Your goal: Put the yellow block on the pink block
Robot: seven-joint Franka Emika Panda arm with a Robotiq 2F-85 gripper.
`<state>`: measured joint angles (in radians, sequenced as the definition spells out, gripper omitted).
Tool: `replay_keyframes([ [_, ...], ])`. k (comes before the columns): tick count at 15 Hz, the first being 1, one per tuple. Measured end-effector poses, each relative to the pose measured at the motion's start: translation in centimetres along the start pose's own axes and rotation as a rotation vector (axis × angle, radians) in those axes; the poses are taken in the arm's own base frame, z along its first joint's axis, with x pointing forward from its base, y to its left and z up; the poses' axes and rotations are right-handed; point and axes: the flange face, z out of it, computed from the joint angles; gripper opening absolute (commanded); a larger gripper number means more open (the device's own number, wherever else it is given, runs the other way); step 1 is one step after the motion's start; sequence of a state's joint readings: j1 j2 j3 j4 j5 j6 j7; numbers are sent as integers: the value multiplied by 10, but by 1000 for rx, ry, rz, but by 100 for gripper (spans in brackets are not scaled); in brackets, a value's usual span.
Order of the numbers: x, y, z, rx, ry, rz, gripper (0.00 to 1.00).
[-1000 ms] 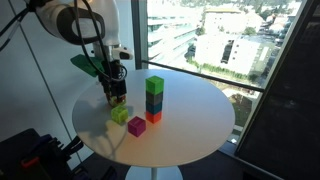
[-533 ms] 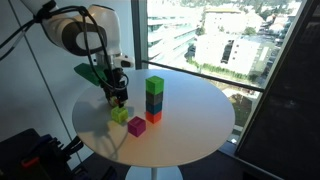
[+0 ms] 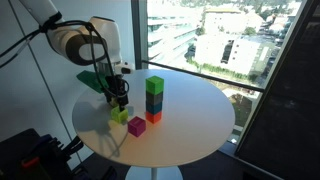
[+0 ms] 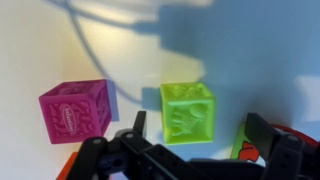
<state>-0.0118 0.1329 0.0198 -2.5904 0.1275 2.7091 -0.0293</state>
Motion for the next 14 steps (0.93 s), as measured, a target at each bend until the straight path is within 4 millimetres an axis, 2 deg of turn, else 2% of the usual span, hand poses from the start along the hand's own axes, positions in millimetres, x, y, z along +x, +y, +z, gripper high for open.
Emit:
replay_keyframes([
  [11, 19, -6, 27, -1, 6, -12, 100],
  [12, 21, -6, 29, -1, 5, -12, 75],
  [13, 23, -7, 31, -1, 3, -12, 73],
  [14, 24, -7, 33, -1, 1, -14, 66],
])
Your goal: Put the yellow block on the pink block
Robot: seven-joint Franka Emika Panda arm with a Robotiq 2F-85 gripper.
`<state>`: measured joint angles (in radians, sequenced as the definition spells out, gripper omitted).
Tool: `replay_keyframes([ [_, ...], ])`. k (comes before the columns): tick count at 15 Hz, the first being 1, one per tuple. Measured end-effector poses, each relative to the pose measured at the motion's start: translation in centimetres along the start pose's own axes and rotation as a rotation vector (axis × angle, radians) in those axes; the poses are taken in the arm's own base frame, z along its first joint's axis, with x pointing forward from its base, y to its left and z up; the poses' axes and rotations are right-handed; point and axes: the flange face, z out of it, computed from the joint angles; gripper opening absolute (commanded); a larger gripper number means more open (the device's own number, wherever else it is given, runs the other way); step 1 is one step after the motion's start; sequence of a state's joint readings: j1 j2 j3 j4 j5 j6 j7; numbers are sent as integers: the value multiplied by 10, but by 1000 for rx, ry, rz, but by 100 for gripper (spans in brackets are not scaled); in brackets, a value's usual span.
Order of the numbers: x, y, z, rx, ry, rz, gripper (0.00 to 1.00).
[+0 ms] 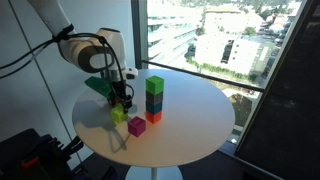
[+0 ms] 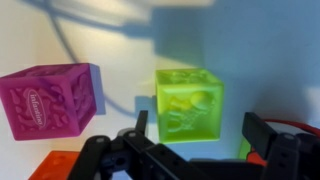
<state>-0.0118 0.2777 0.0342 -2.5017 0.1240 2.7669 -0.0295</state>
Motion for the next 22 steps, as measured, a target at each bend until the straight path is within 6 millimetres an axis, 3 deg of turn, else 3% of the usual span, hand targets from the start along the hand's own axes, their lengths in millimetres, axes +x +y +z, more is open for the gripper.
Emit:
replay_keyframes([
  [4, 6, 1, 7, -7, -7, -12, 33],
  [12, 14, 9, -2, -10, 7, 6, 32],
  [22, 17, 25, -53, -21, 5, 34, 32],
])
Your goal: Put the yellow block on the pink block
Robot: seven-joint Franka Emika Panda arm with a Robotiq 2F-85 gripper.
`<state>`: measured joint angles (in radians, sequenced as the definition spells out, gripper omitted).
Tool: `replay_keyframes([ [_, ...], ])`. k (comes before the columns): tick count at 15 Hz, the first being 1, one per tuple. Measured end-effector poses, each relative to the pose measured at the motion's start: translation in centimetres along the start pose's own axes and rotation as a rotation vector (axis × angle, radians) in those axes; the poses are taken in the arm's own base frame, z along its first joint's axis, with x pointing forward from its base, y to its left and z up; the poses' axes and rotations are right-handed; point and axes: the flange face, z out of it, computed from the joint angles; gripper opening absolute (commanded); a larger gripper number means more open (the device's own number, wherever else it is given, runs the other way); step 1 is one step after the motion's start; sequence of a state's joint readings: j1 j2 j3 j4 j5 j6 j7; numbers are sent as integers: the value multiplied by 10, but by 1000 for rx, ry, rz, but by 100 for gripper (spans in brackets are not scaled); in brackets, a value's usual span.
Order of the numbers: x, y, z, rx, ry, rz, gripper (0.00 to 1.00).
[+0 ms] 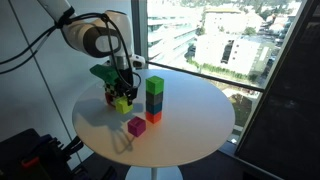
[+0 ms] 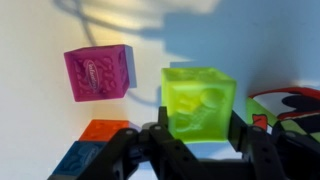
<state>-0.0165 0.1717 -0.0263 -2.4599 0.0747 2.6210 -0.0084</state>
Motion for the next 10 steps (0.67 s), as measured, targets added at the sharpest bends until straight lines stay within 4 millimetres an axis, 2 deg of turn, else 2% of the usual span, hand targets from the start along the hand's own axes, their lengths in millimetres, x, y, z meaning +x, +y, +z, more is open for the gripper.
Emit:
replay_keyframes([
  [10, 1, 33, -6, -42, 9, 28, 32],
])
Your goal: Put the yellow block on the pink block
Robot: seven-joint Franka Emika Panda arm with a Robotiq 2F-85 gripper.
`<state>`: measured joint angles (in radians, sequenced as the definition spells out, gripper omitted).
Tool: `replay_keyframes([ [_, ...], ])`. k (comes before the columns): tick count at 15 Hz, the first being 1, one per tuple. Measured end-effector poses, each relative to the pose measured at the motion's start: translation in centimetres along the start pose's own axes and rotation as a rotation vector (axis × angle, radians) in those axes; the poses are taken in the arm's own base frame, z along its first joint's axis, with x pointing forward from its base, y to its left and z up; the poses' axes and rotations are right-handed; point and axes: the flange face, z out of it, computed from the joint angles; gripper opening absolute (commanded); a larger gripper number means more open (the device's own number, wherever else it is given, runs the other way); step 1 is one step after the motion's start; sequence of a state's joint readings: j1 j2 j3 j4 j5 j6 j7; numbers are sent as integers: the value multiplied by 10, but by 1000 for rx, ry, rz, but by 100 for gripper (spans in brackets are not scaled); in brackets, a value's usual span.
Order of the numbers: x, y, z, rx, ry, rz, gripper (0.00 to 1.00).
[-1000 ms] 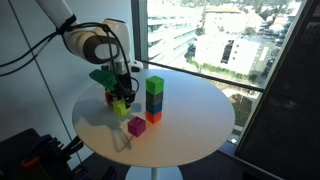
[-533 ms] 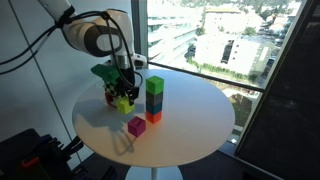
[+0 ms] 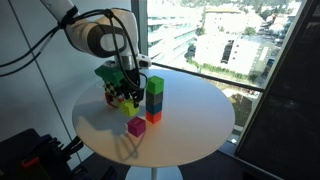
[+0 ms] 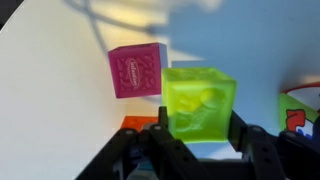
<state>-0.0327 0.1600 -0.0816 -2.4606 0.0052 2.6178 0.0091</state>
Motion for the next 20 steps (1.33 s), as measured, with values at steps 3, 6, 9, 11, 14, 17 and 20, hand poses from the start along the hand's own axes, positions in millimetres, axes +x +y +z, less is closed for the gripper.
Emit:
replay_keyframes([
  [3, 0, 7, 0, -6, -1, 7, 32],
  [6, -1, 15, 1, -7, -3, 17, 32],
  [9, -1, 21, 1, -8, -4, 20, 32],
  [11, -2, 24, 2, -8, -6, 22, 32],
  [14, -2, 27, 5, -10, -11, 22, 32],
  [17, -3, 30, 9, -13, -20, 24, 32],
  [20, -4, 34, 12, -17, -25, 27, 32],
])
